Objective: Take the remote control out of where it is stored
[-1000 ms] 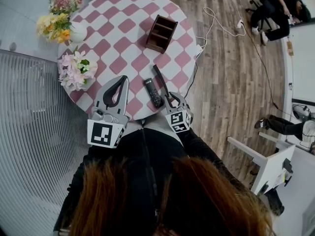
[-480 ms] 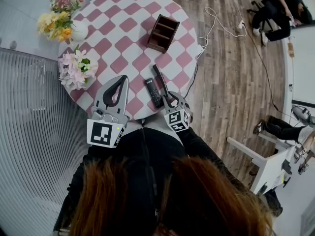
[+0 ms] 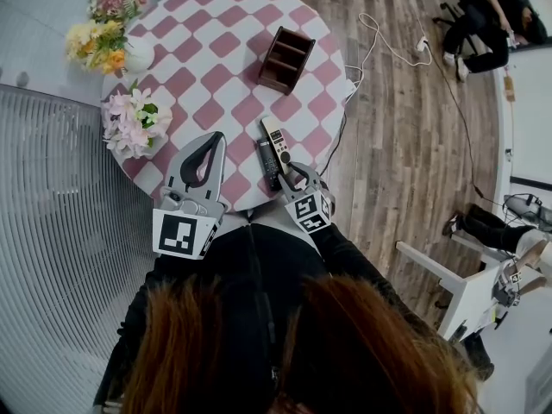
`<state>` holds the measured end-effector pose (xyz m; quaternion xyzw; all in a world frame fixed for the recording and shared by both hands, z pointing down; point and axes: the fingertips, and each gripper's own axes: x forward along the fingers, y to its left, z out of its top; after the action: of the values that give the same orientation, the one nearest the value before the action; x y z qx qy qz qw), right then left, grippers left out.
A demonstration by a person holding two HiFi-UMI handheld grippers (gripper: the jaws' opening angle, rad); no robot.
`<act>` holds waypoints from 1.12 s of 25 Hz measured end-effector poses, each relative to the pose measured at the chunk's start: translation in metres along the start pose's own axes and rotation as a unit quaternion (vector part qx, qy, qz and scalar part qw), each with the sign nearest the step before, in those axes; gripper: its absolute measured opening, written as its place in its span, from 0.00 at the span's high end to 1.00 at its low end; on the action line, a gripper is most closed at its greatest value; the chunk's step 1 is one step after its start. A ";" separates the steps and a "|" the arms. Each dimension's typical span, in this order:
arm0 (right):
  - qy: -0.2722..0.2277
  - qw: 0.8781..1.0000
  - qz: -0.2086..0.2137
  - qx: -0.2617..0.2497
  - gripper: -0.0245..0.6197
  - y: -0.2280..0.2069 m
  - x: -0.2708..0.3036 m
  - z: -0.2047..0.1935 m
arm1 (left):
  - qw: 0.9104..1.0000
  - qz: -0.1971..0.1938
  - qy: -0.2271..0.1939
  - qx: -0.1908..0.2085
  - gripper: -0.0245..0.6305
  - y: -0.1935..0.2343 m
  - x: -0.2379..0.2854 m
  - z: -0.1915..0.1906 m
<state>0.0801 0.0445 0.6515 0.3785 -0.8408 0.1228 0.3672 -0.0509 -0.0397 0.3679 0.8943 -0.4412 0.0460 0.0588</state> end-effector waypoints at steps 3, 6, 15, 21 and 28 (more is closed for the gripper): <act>-0.009 1.000 0.007 0.008 0.76 0.000 -0.002 0.004 | 1.000 0.001 0.000 -0.001 0.95 0.000 0.001 0.000; -0.024 1.000 0.005 0.013 0.76 -0.002 -0.006 0.011 | 1.000 0.001 -0.001 -0.002 0.95 -0.001 0.001 0.000; -0.070 0.994 -0.010 0.080 0.83 -0.020 -0.007 0.034 | 1.000 0.002 -0.004 -0.001 0.95 -0.003 0.000 0.002; -0.099 0.989 -0.036 0.100 0.93 -0.036 -0.005 0.054 | 1.000 0.007 -0.004 -0.002 0.95 -0.001 -0.003 0.002; -0.174 0.975 -0.065 0.118 0.94 -0.058 -0.018 0.099 | 1.000 0.009 -0.006 -0.003 0.95 0.002 -0.005 0.002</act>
<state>0.0779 -0.0331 0.5652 0.4884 -0.8451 0.1287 0.1750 -0.0553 -0.0376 0.3659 0.8906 -0.4493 0.0395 0.0586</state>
